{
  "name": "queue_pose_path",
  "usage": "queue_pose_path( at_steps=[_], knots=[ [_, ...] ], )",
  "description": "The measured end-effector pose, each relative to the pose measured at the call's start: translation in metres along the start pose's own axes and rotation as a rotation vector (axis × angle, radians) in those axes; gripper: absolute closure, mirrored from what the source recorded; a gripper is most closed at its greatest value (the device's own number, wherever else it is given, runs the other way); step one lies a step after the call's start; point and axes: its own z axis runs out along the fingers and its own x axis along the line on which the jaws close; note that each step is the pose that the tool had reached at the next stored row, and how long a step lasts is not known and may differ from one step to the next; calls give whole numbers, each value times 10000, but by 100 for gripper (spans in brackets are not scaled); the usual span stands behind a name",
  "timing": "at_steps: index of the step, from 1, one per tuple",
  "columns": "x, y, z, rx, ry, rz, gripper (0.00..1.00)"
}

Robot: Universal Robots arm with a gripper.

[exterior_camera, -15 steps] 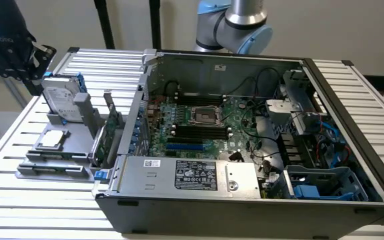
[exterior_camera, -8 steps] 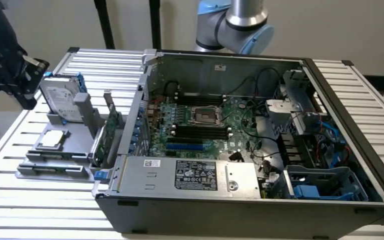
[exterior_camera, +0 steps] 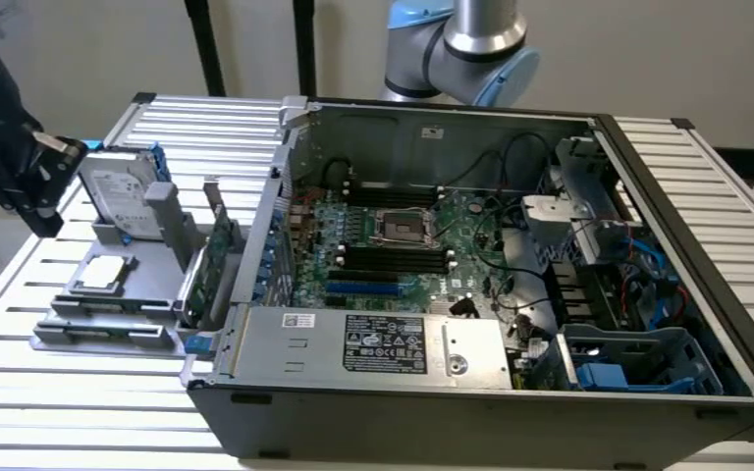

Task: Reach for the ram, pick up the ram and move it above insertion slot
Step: 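Reach for the ram, then pick up the ram and move it above insertion slot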

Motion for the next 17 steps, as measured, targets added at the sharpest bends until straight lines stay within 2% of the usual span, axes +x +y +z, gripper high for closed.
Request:
queue_pose_path(
  at_steps=[17],
  knots=[
    [-1,-2,35,28,97,-3100,89]
  ],
)
